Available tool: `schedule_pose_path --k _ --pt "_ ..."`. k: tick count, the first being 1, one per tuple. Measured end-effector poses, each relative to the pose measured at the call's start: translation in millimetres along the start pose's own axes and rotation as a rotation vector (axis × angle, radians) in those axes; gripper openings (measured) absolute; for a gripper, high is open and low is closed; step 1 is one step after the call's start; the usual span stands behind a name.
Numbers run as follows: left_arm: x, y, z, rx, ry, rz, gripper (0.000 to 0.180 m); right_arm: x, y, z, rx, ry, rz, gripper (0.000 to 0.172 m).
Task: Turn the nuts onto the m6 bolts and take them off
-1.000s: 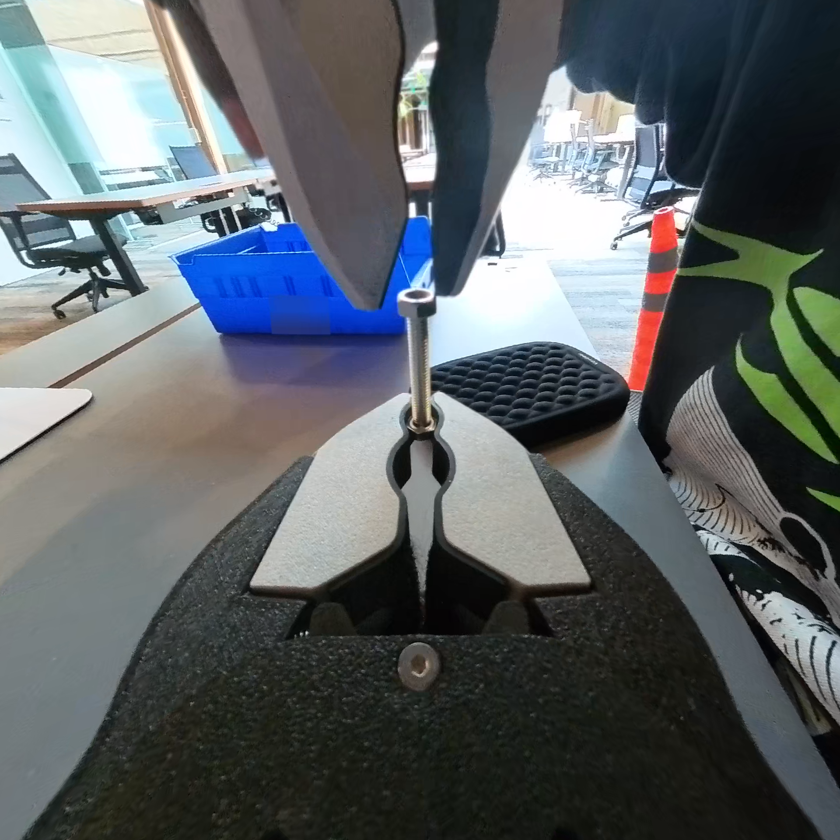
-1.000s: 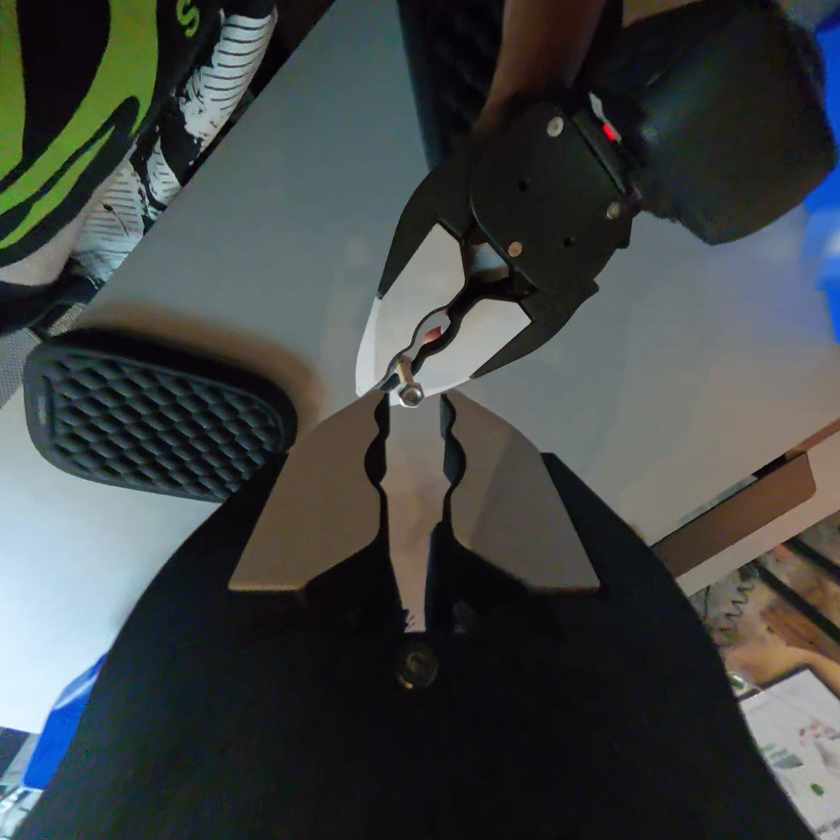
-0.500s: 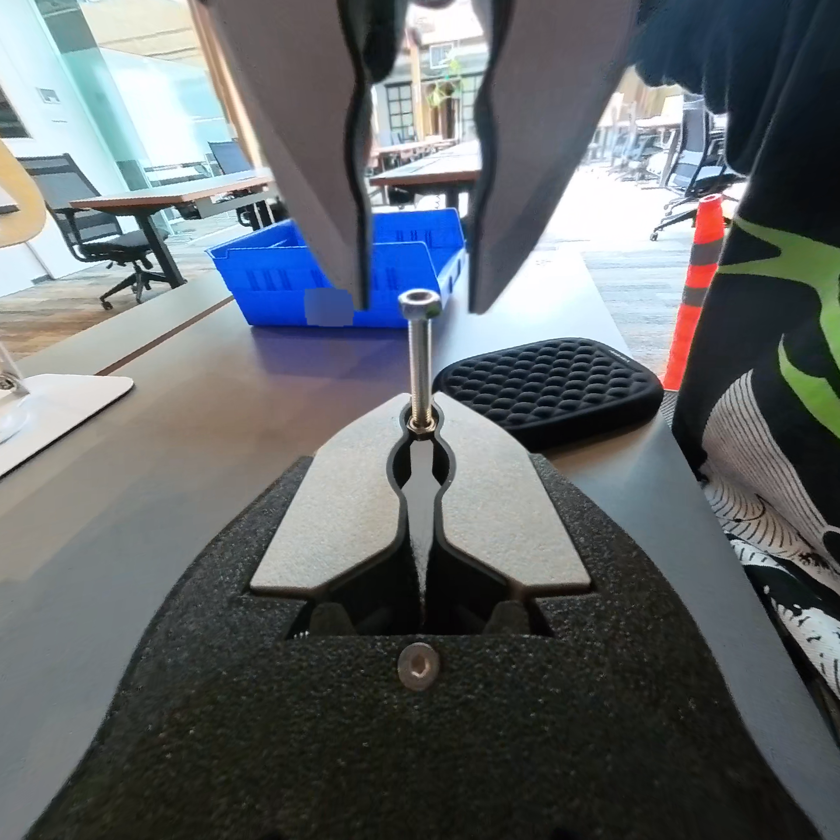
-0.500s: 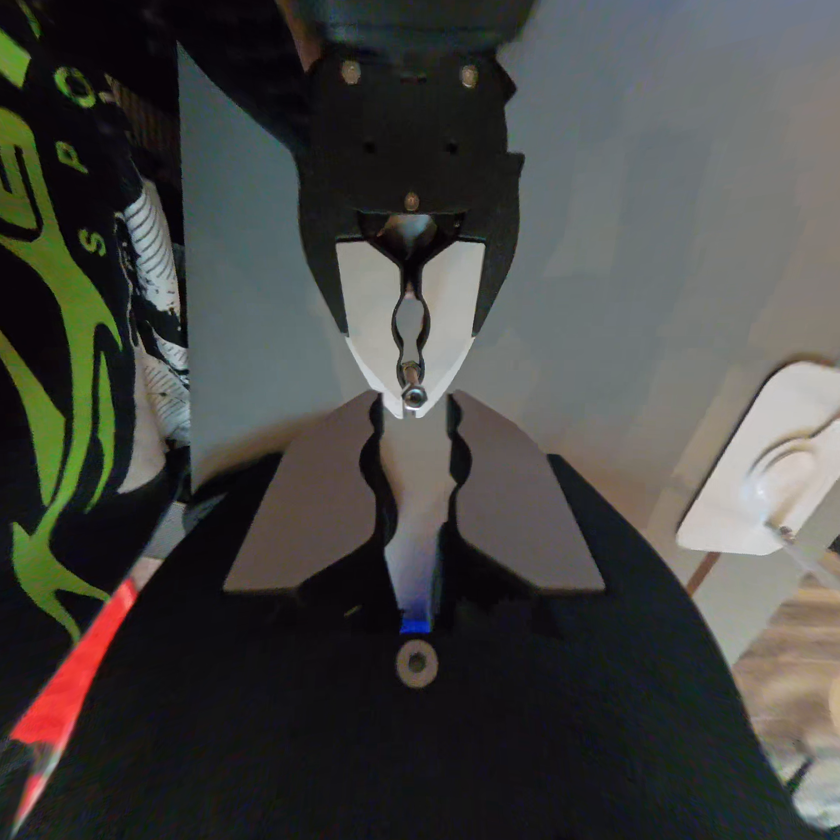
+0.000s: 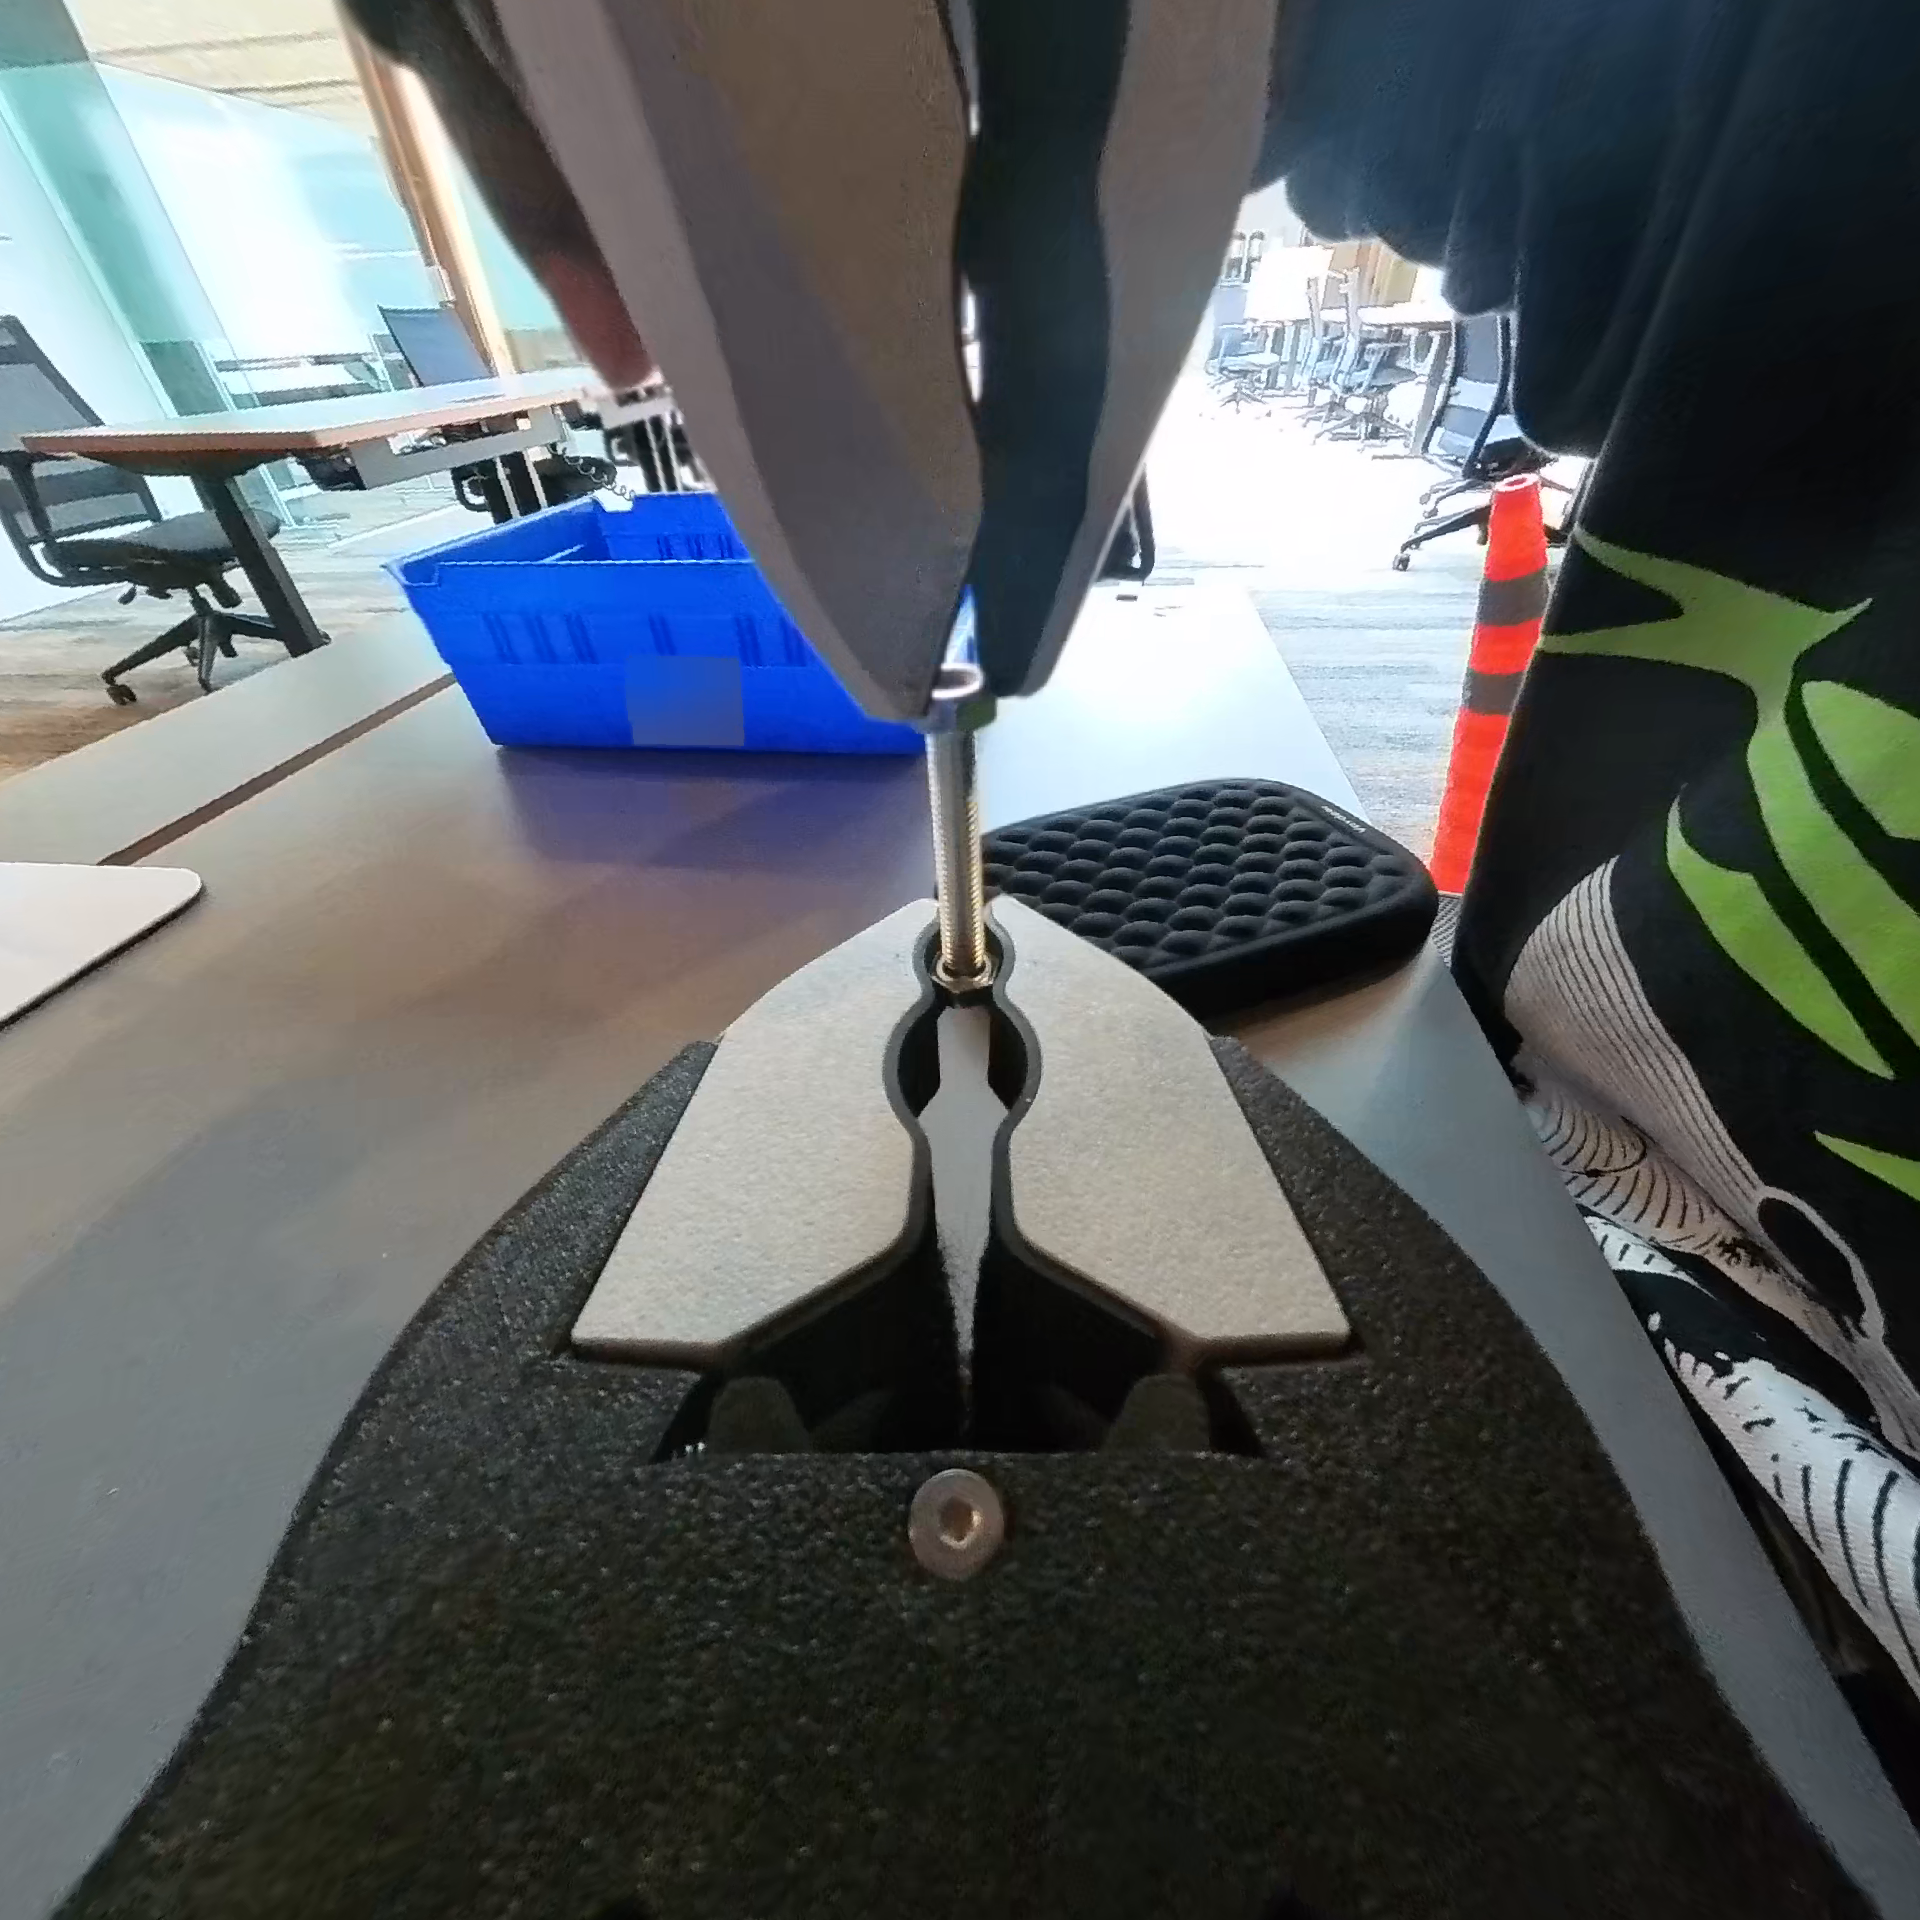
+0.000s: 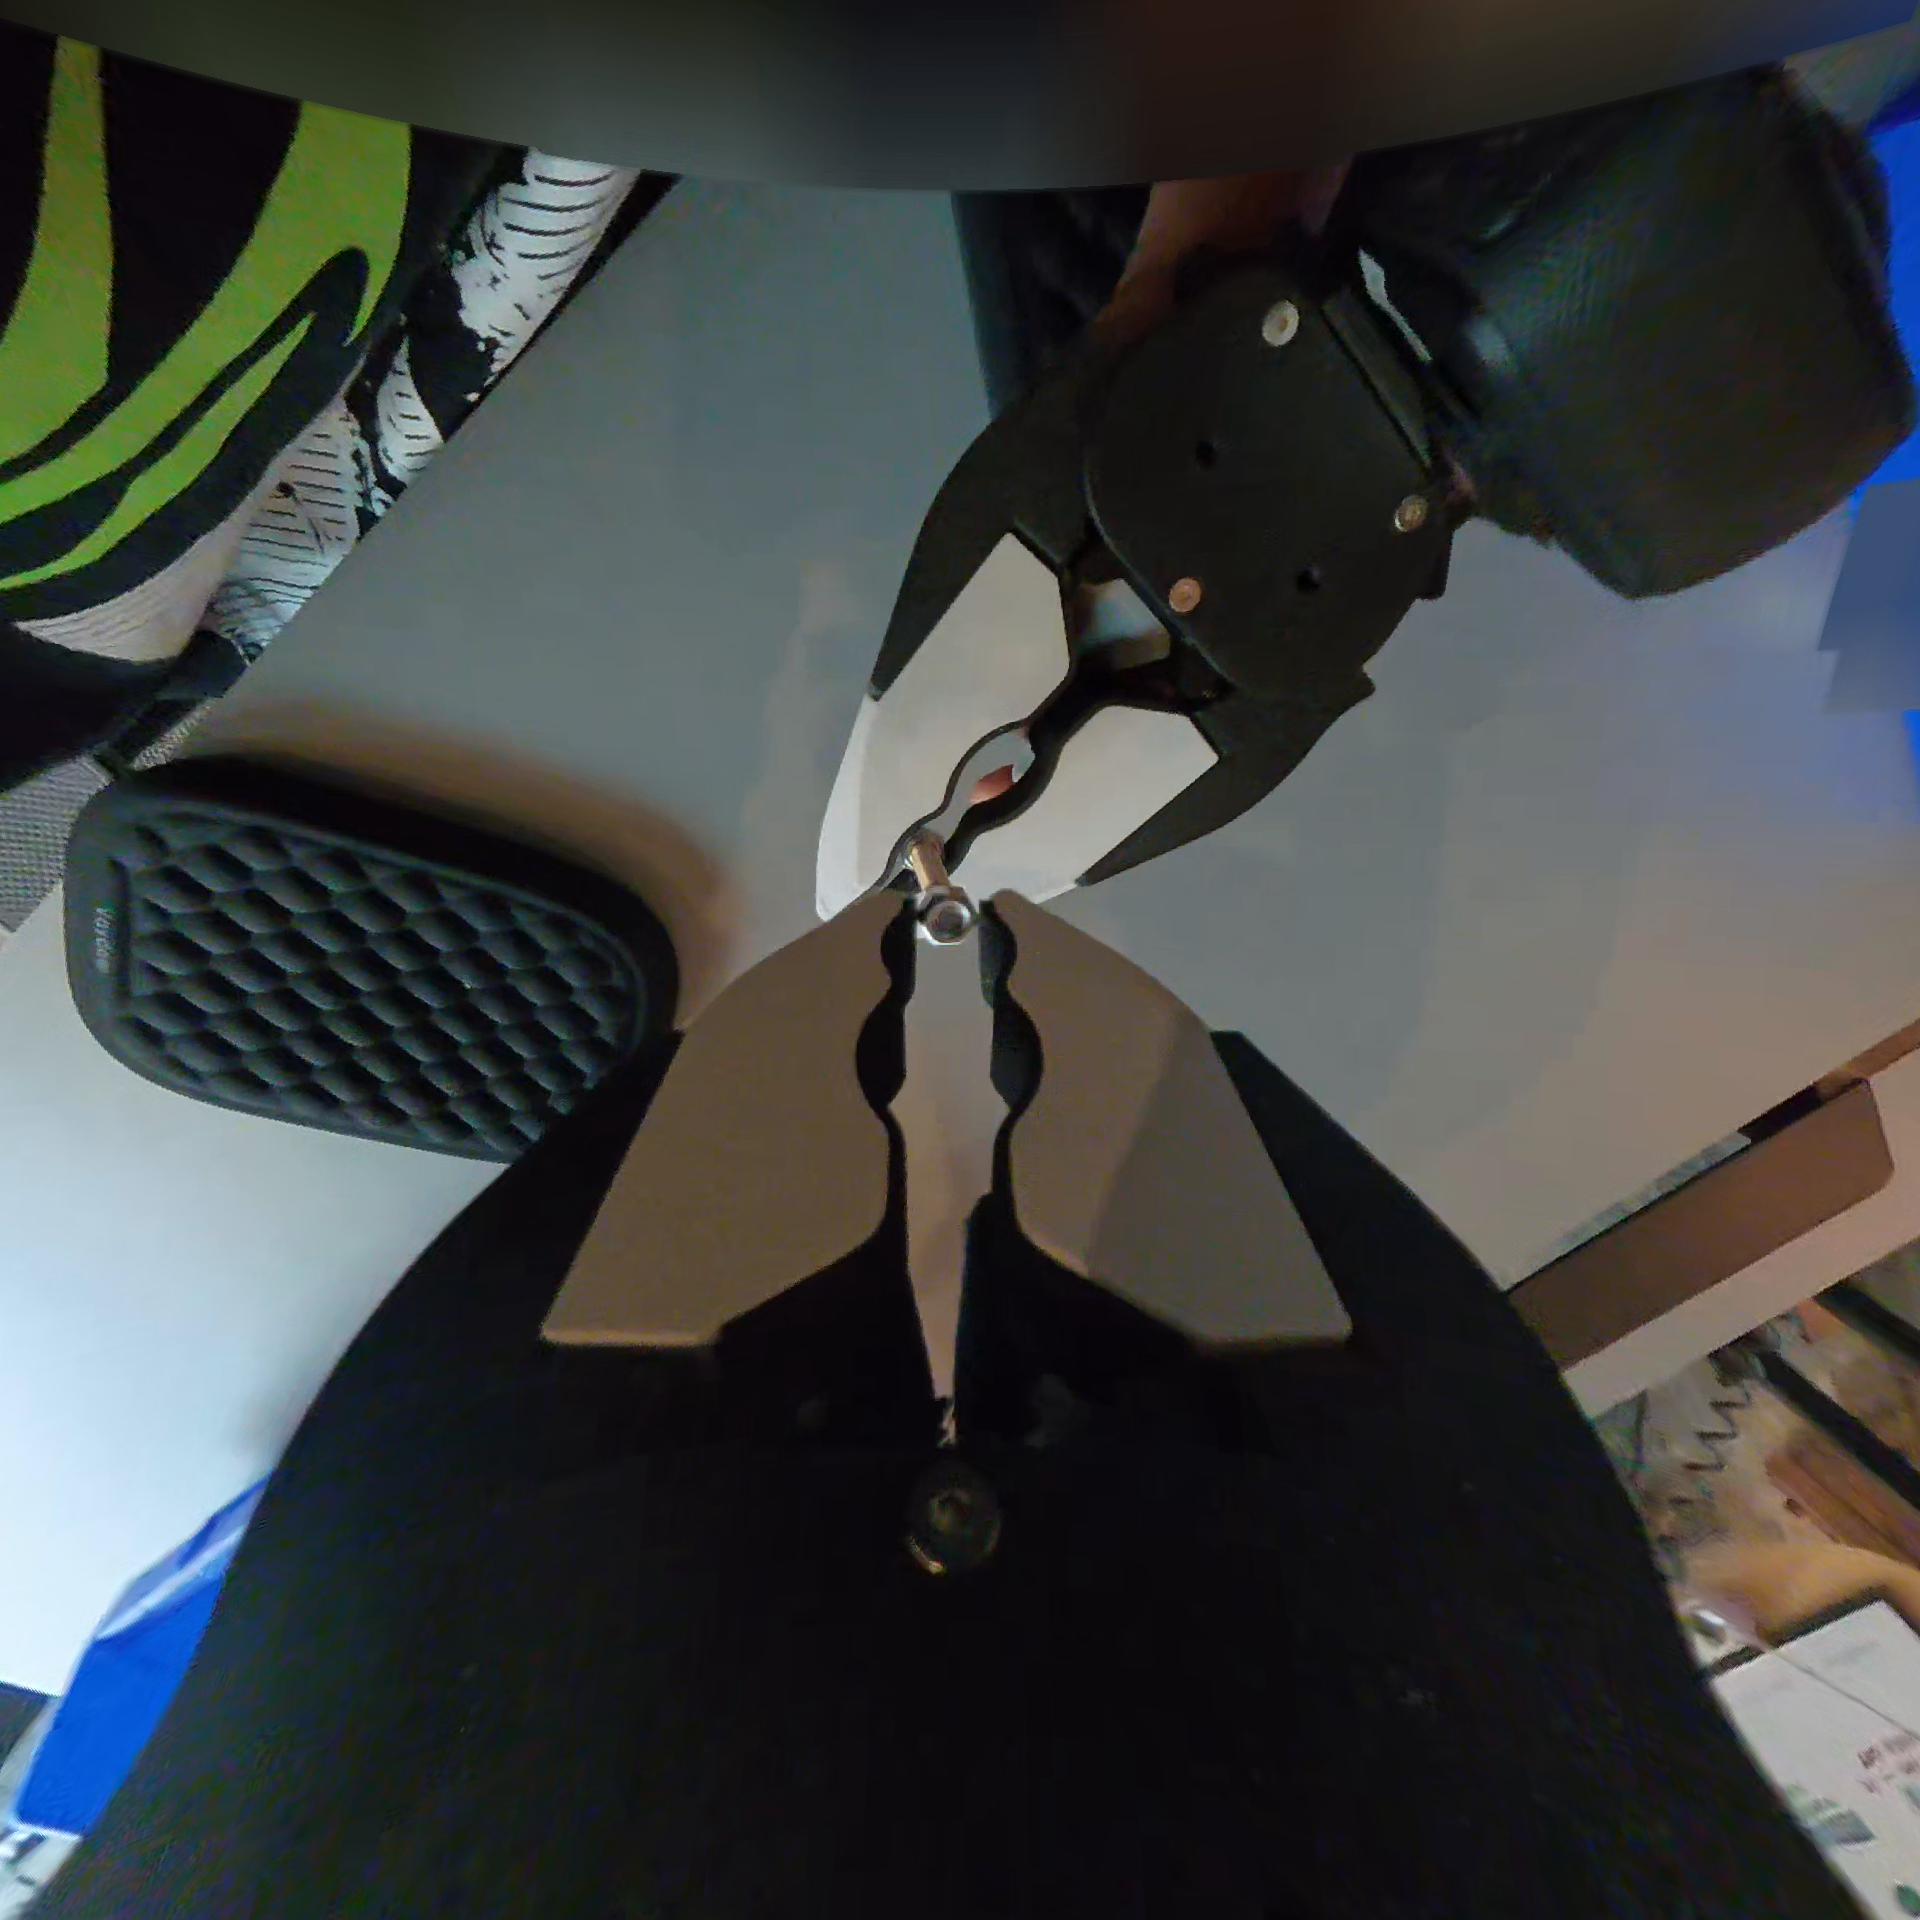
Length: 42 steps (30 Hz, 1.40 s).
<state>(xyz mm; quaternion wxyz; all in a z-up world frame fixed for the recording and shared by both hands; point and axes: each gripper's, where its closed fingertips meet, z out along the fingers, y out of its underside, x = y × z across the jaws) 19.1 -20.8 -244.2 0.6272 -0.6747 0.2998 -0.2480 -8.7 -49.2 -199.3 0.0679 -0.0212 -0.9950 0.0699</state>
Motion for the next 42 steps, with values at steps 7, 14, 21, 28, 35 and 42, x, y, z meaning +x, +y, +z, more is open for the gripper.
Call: schedule_pose_path --k 7,14,21,28,35,42 --pt "-9.0 0.4 -1.2 -0.005 -0.073 0.018 0.004 5.2 3.0 0.6 -0.032 0.072 0.468 0.010" --pt "-12.7 3.4 -0.6 -0.028 -0.097 0.016 0.004 1.0 3.0 2.1 -0.012 0.115 0.581 0.030" --pt "-6.6 2.6 0.0 -0.018 -0.044 0.001 0.004 -6.2 -1.2 -2.4 -0.014 0.039 0.037 0.025" --pt "-3.9 2.6 -0.1 -0.019 -0.024 -0.001 0.004 1.4 5.5 5.9 -0.027 0.003 0.007 0.010" --pt "-14.8 0.9 -2.5 -0.010 -0.105 -0.001 0.004 9.2 10.8 4.4 -0.019 0.063 0.538 0.010" --pt "-15.2 2.3 -1.7 -0.020 -0.112 0.003 0.004 4.2 10.4 4.0 -0.044 0.119 0.597 0.032"
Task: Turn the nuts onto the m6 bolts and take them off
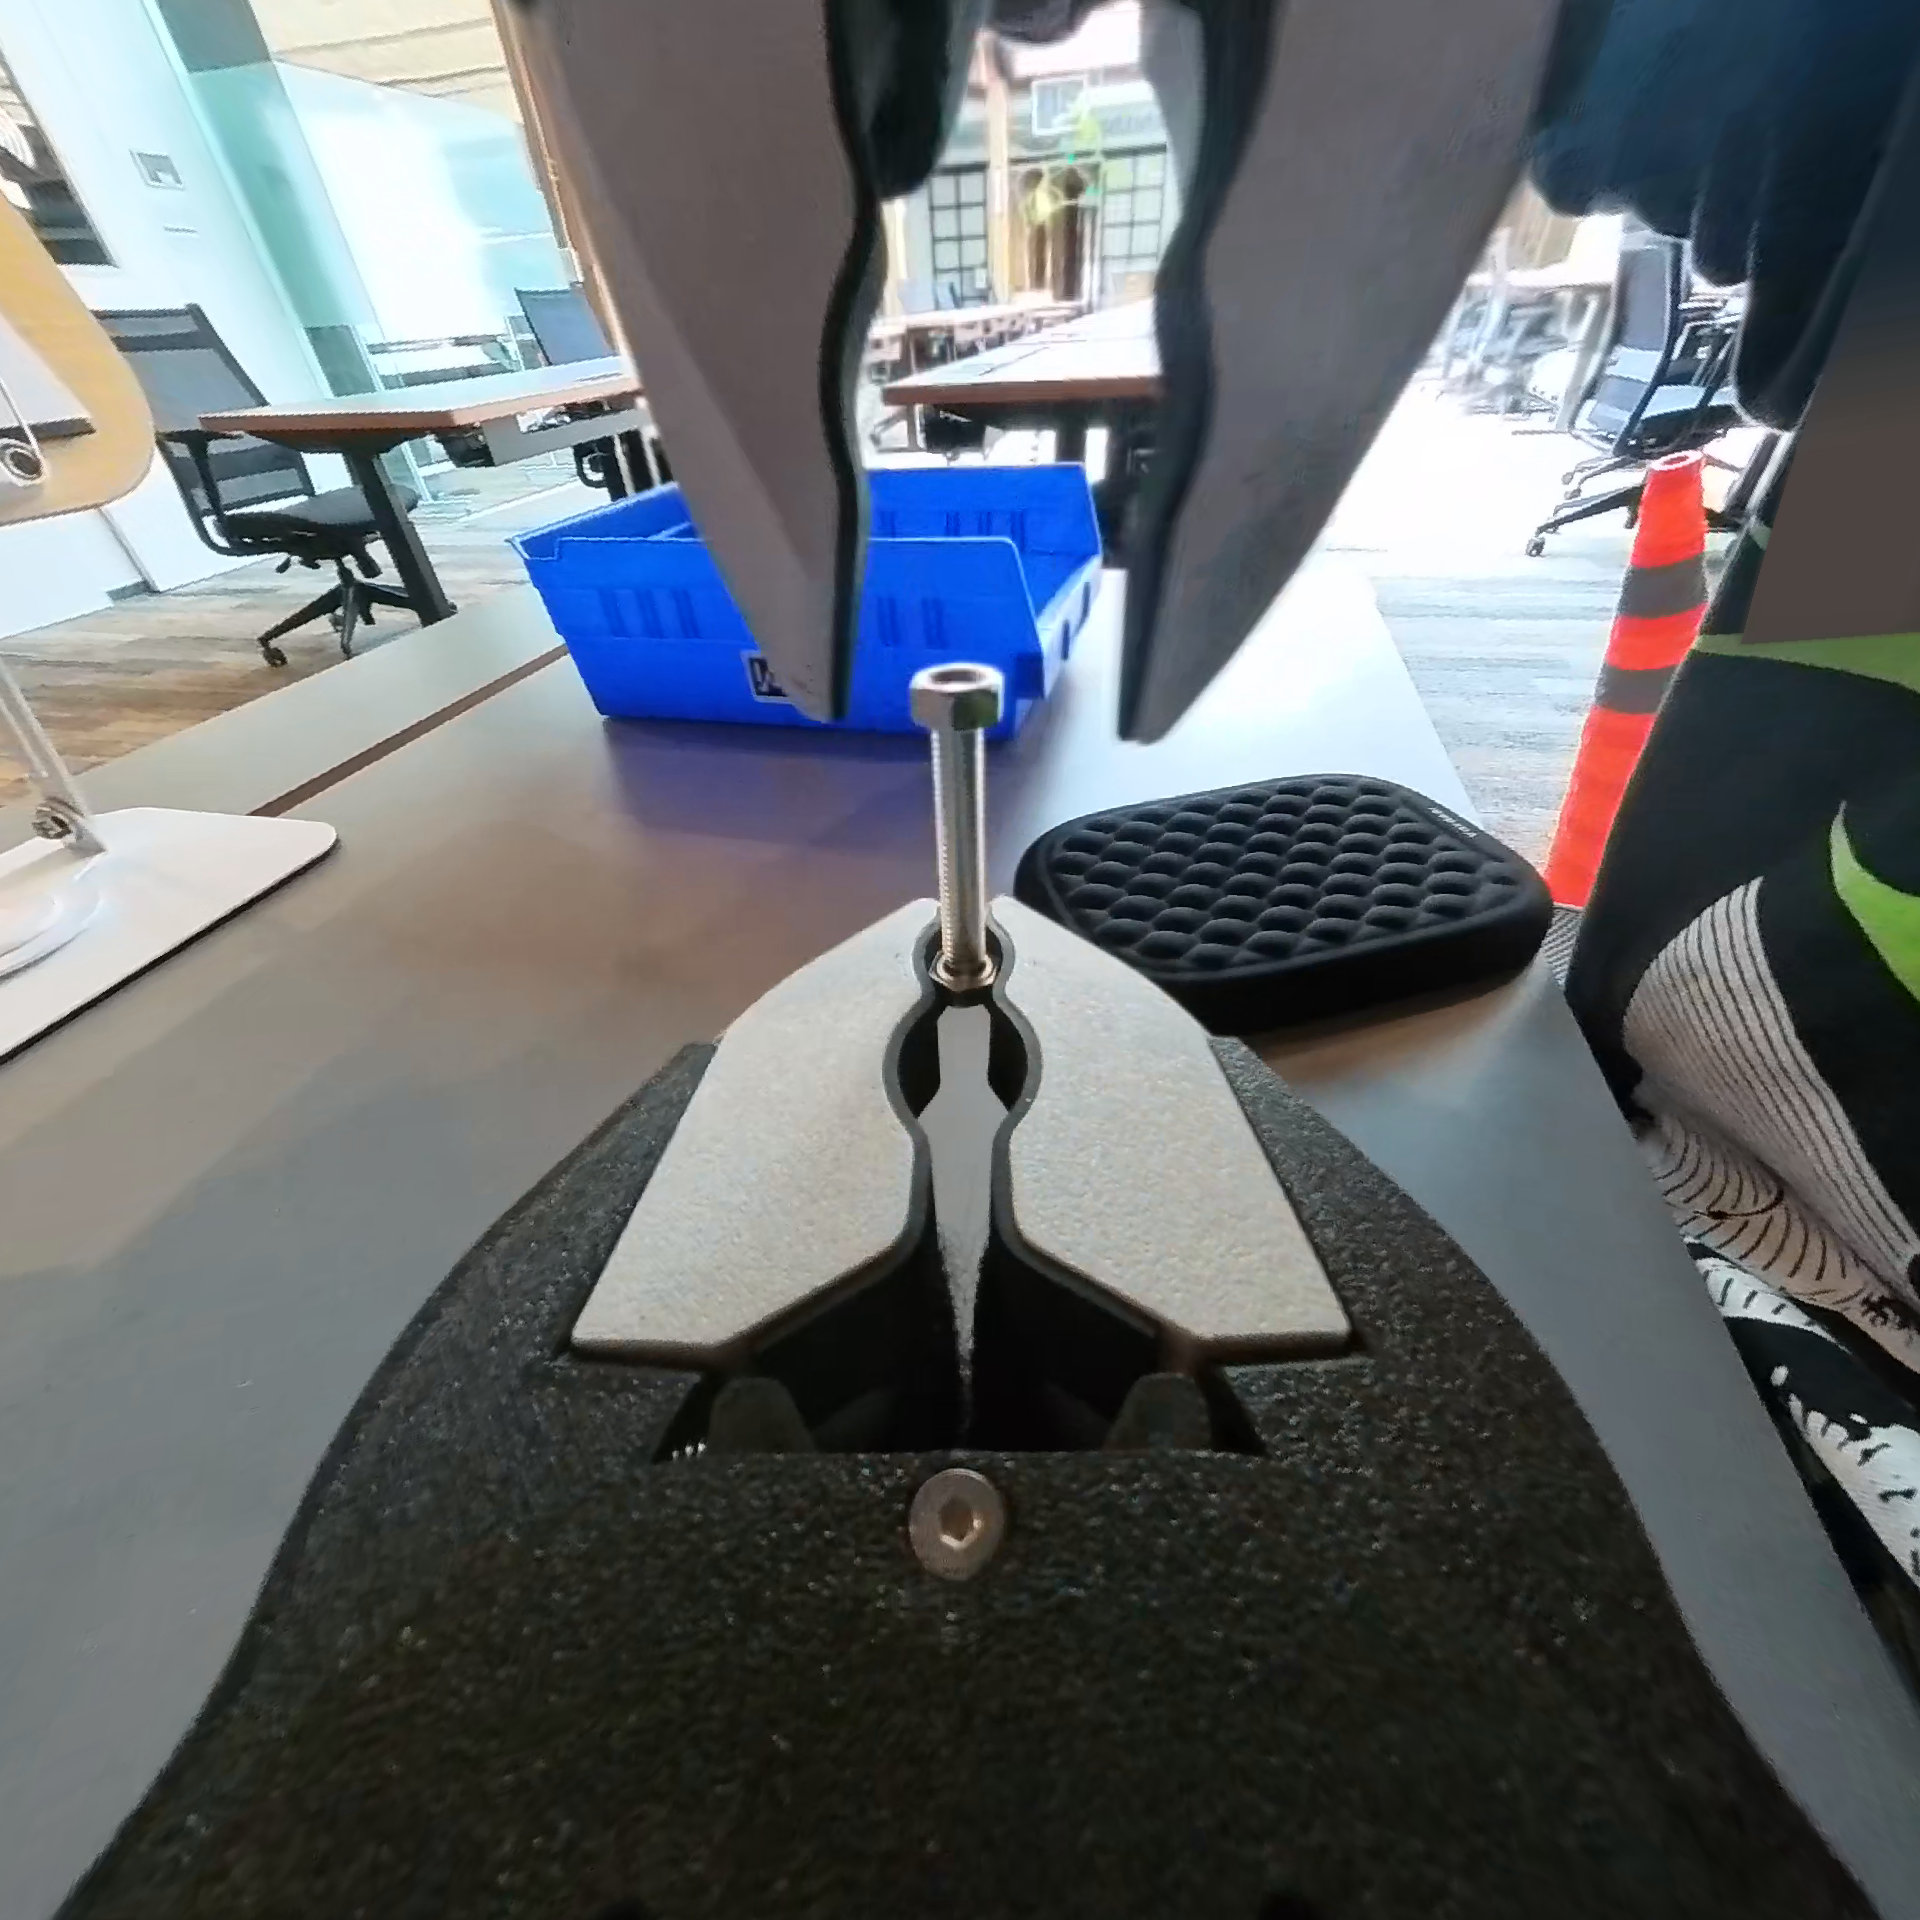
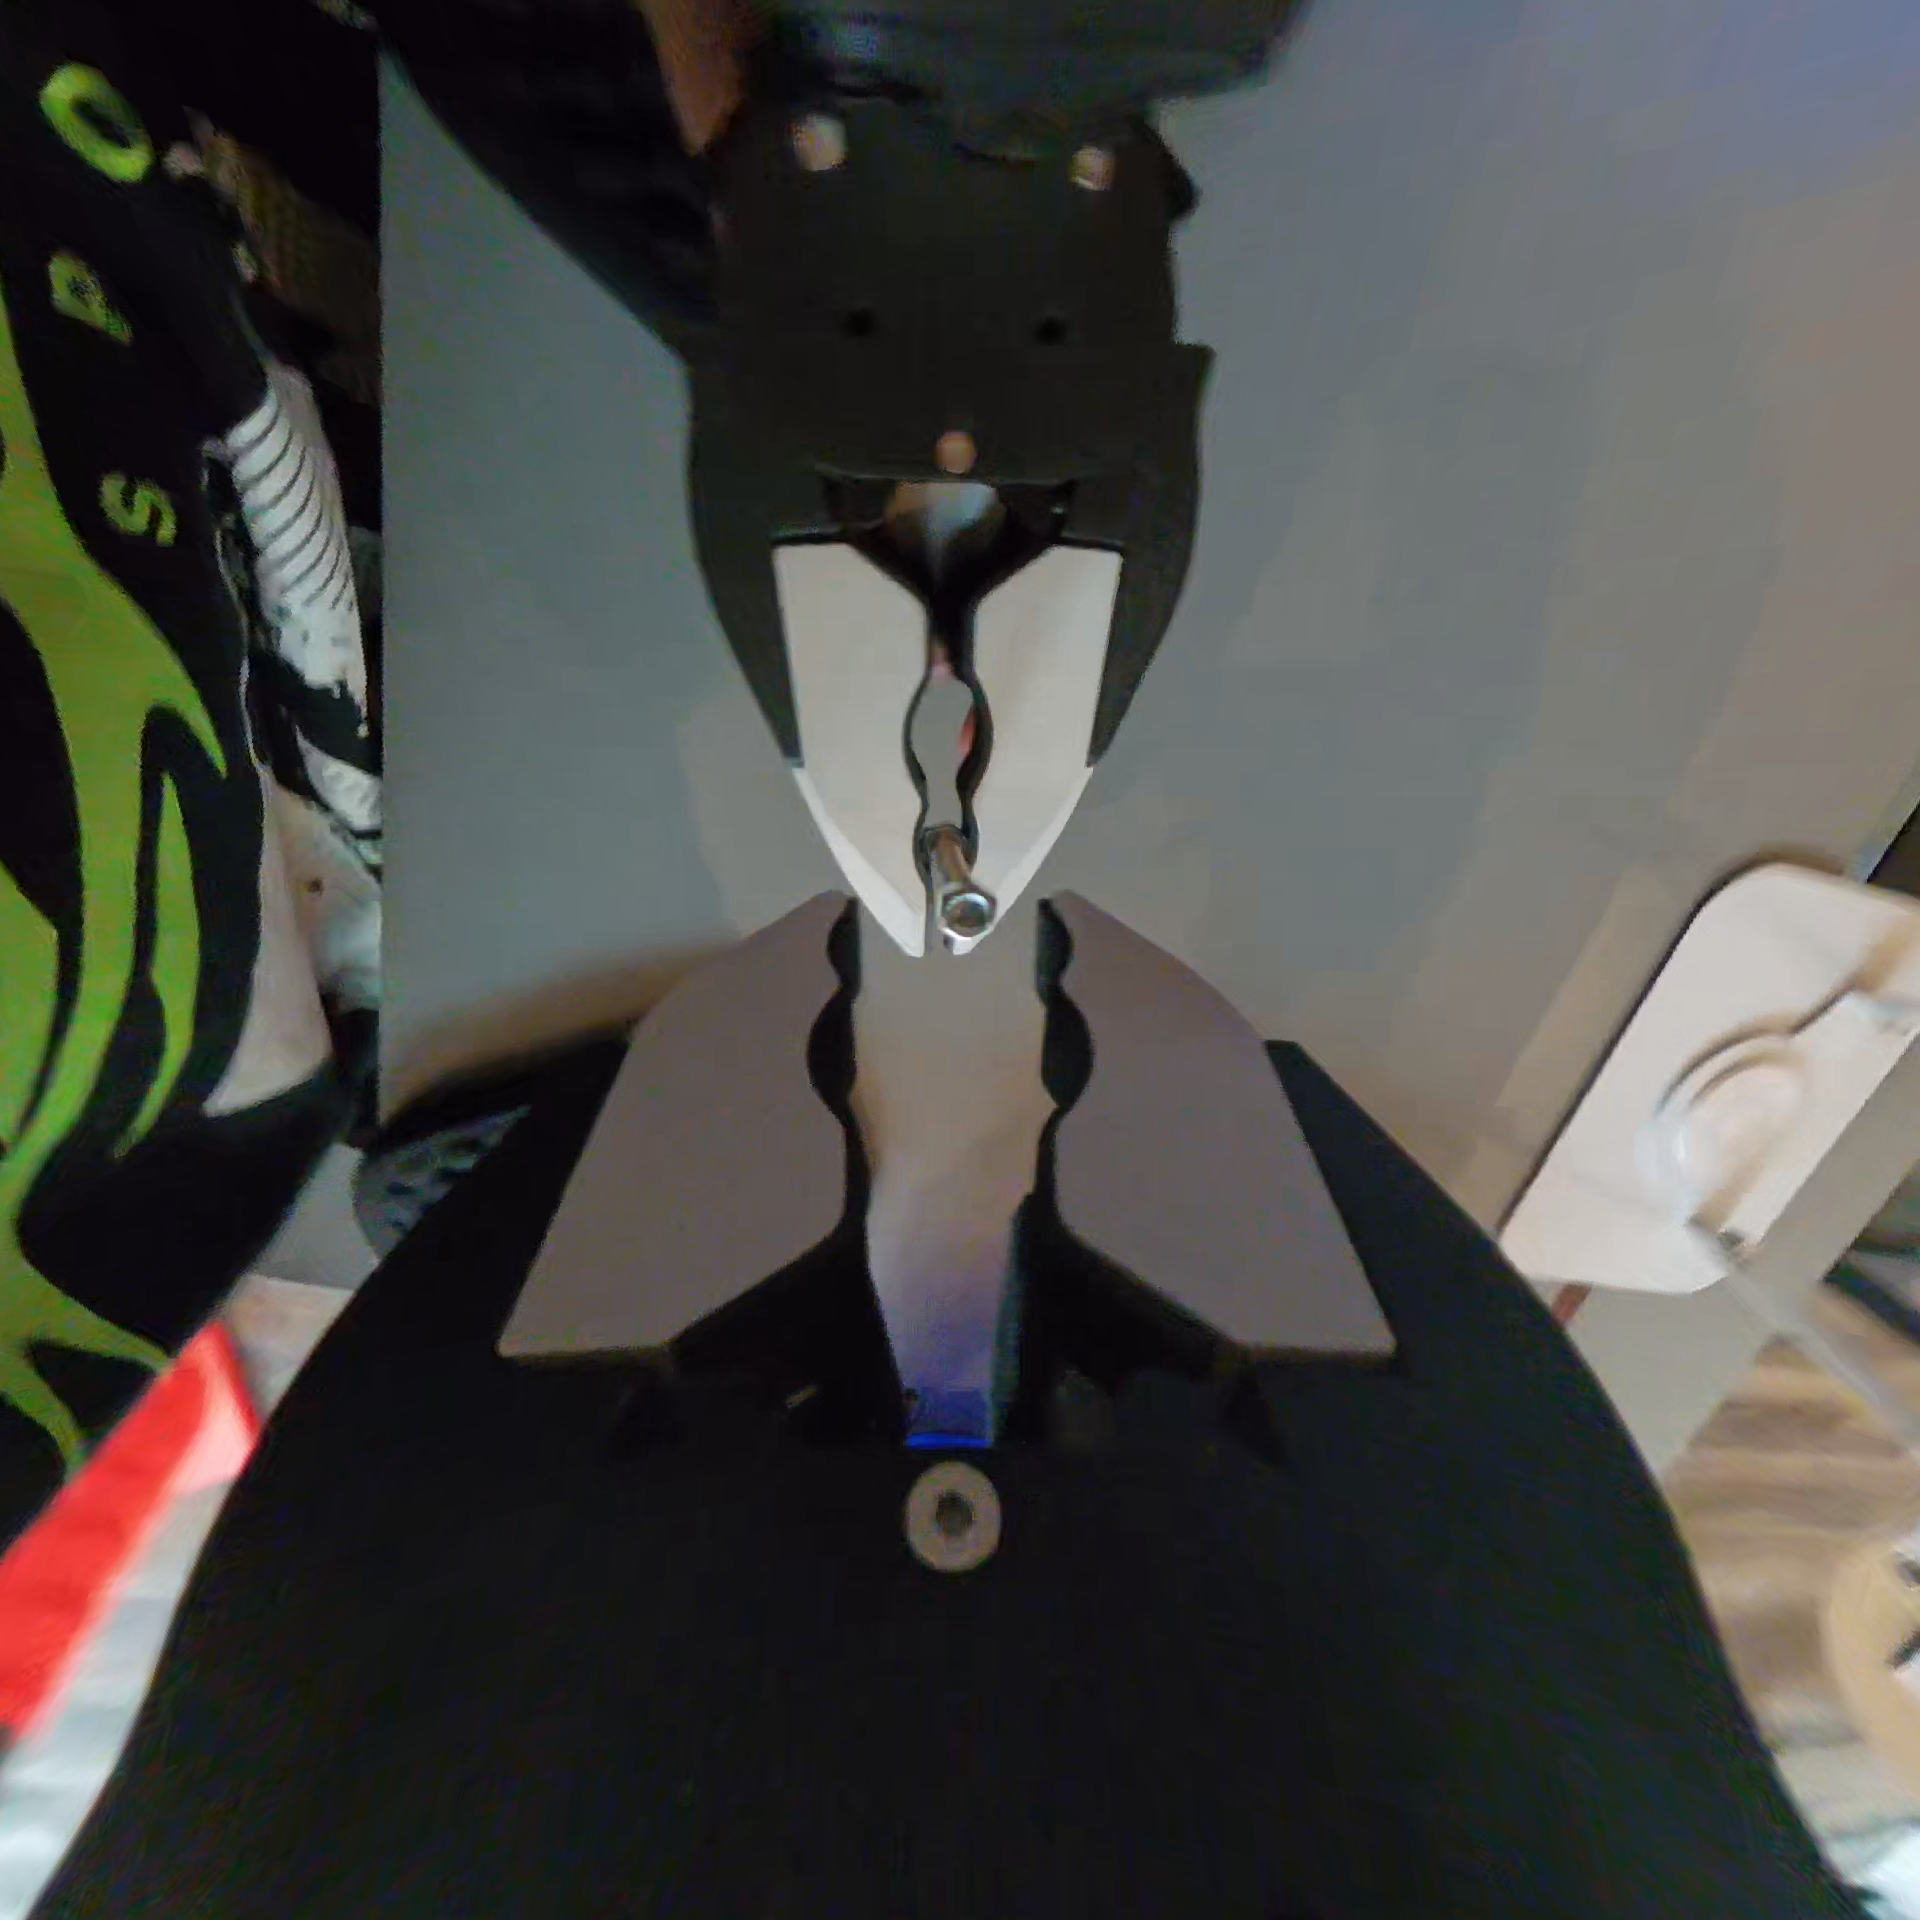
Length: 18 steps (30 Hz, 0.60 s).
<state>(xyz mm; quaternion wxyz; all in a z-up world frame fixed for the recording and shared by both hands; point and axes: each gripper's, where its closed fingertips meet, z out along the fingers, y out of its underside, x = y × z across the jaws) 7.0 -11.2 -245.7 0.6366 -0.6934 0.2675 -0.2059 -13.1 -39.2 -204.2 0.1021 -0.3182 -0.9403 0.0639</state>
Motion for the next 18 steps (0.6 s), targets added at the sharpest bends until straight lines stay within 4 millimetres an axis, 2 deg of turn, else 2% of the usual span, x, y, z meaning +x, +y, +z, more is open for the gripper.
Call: schedule_pose_path --k 3,9,14,16,18 --pt "1.2 0.2 -0.1 0.001 0.017 -0.008 0.004 -1.2 -4.5 -5.7 0.019 0.004 -0.205 0.039" --pt "6.6 -0.5 -0.3 0.007 0.055 -0.003 0.004 -5.8 0.3 -8.6 -0.003 -0.033 -0.540 0.035" --pt "9.7 -0.9 -0.3 0.010 0.075 -0.003 0.004 -6.8 2.3 0.2 -0.019 -0.066 -0.605 0.029" --pt "10.3 -1.3 -0.4 0.013 0.079 -0.004 0.004 -3.9 2.5 2.6 -0.020 -0.050 -0.621 0.016" --pt "10.4 -0.4 0.0 0.009 0.079 -0.002 0.004 -2.2 2.2 3.9 -0.010 -0.037 -0.616 0.010"
